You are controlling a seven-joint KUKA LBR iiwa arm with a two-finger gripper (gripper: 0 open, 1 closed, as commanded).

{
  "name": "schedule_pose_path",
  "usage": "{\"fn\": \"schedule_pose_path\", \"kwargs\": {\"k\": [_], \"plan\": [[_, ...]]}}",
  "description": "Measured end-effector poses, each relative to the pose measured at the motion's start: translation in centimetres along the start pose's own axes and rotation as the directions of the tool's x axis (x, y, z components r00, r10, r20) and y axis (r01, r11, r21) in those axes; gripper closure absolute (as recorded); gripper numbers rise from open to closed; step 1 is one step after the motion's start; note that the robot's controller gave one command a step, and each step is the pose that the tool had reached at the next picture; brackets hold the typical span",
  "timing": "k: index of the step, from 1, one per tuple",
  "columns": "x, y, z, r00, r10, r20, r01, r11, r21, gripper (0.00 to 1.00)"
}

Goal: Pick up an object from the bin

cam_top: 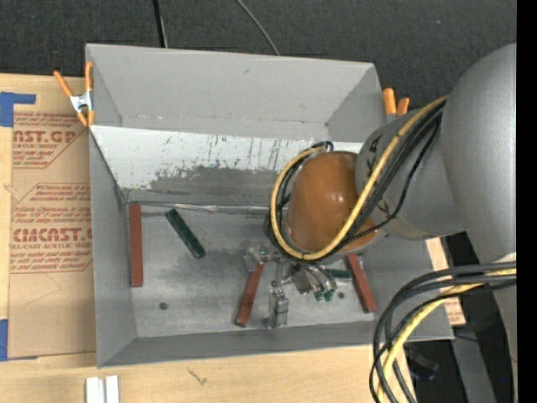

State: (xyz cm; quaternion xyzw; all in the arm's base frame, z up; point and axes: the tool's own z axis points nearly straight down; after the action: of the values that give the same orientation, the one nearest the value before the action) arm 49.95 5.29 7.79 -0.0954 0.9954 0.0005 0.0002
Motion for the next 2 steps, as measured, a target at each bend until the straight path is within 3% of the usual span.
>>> {"fn": "schedule_pose_path", "kwargs": {"k": [1, 2], "plan": [[0.0, 0.0, 0.0, 1.0, 0.0, 0.0, 0.0, 1.0, 0.0, 0.0], [-0.6, 6.1, 0.8, 0.965, -0.263, 0.0, 0.263, 0.965, -0.002, 1.0]]}}
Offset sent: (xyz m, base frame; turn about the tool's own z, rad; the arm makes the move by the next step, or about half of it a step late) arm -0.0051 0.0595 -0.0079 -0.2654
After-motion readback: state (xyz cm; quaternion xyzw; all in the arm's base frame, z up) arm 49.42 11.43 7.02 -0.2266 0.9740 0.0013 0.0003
